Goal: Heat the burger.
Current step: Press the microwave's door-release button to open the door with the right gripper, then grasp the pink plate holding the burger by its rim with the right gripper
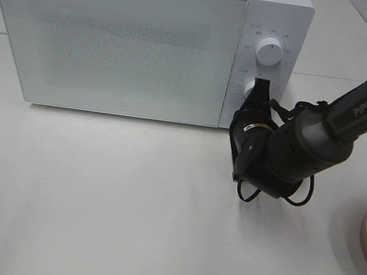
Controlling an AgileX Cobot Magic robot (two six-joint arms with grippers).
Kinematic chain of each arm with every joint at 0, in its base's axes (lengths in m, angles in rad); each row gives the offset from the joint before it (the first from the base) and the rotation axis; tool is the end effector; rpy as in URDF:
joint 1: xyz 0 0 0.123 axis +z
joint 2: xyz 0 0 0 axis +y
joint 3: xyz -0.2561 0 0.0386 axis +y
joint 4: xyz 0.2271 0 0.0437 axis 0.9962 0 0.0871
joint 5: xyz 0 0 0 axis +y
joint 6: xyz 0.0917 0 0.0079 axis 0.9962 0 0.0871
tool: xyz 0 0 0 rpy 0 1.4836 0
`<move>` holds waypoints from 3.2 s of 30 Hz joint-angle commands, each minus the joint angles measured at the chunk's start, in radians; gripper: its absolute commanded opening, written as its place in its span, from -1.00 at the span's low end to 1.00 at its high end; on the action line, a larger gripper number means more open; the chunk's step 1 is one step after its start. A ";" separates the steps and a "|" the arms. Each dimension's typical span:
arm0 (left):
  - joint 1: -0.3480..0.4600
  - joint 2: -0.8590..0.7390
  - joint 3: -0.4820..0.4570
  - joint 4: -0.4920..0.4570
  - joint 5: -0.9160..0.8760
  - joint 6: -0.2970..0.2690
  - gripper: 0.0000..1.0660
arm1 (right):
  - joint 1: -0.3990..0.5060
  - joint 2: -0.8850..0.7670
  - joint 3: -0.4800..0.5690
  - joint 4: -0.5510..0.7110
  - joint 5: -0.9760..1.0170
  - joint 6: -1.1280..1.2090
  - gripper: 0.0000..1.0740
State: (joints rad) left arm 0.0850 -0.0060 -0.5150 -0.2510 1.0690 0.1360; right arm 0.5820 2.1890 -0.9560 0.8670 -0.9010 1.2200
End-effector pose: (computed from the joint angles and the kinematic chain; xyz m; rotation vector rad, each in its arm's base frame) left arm 0.0015 -0.0200 0.2720 0.0671 2.0090 -0.1587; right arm 0.3330 0.1533 0.0766 1.5307 1.3787 0.9416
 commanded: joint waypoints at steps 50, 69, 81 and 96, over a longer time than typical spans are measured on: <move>-0.001 -0.016 0.000 -0.001 -0.006 -0.004 0.87 | -0.016 -0.191 0.064 0.020 0.255 -0.400 -1.00; -0.001 -0.016 0.000 -0.001 -0.006 -0.004 0.87 | -0.020 -0.467 0.228 0.010 0.586 -1.022 -1.00; -0.001 -0.016 0.000 -0.001 -0.006 -0.004 0.87 | -0.045 -0.567 0.226 -0.035 0.923 -1.470 -1.00; -0.001 -0.016 0.000 -0.001 -0.006 -0.004 0.87 | -0.190 -0.743 0.225 -0.527 1.328 -1.478 -0.92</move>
State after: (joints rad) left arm 0.0850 -0.0060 -0.5150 -0.2510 1.0690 0.1360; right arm 0.4010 1.4580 -0.7320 0.3660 0.3960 -0.2420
